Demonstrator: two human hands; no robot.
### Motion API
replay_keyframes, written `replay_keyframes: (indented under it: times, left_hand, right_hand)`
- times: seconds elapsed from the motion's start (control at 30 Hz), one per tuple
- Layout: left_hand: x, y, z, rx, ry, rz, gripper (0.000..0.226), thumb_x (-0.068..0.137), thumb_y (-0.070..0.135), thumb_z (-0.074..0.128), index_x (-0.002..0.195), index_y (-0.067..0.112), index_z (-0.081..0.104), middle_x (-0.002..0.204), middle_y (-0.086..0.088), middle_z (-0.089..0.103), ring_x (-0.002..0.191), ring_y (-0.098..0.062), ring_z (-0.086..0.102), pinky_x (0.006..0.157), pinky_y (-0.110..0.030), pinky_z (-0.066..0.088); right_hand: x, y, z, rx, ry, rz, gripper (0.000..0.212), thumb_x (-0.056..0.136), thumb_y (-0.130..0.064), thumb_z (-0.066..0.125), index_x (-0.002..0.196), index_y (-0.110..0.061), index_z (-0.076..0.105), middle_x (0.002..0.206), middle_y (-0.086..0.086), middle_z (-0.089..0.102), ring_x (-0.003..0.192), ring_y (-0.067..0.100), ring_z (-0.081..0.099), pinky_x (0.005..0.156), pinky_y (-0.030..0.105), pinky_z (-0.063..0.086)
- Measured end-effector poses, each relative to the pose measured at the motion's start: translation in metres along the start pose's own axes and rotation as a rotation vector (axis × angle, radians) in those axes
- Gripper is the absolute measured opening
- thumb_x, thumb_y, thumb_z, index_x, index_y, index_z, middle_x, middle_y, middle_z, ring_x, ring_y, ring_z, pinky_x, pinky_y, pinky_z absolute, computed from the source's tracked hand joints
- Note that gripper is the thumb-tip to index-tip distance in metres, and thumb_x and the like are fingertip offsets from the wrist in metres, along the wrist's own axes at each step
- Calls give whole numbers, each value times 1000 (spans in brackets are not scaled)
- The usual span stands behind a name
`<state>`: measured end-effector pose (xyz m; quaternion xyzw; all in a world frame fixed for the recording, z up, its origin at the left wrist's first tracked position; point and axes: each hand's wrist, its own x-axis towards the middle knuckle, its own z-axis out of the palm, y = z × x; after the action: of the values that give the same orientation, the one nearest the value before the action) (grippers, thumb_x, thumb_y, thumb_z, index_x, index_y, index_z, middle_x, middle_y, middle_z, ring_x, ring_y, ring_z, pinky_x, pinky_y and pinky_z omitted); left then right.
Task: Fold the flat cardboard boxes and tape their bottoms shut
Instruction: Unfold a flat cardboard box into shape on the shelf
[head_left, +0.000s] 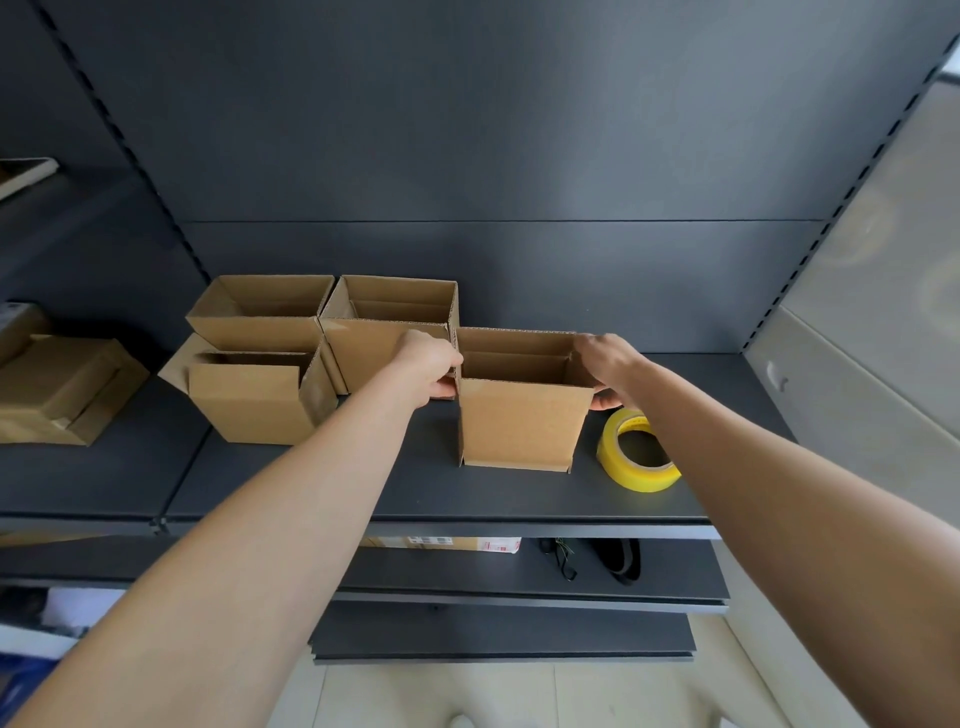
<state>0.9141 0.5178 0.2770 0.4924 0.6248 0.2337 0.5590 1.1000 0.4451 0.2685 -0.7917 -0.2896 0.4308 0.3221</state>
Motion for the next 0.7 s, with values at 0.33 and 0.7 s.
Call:
replay_keyframes:
  times: [0.33,0.7]
  left_hand:
    - [-5,-2,-8,-11,-61,-36,15,92,6,60,106,6,57,93,-6,54,93,-26,55,75,-39,54]
    - [-5,-4,-7,14,-60,37,21,91,4,60,109,15,57,105,-5,56,96,-27,60,82,-45,54]
  right_hand:
    - [-5,5,-10,131,-100,27,25,102,-22,34,103,-13,57,115,14,62,84,24,62,71,35,53]
    - [-7,5,-9,106,-91,25,30,103,-23,32,125,-17,51,113,12,60,81,21,61,68,33,54]
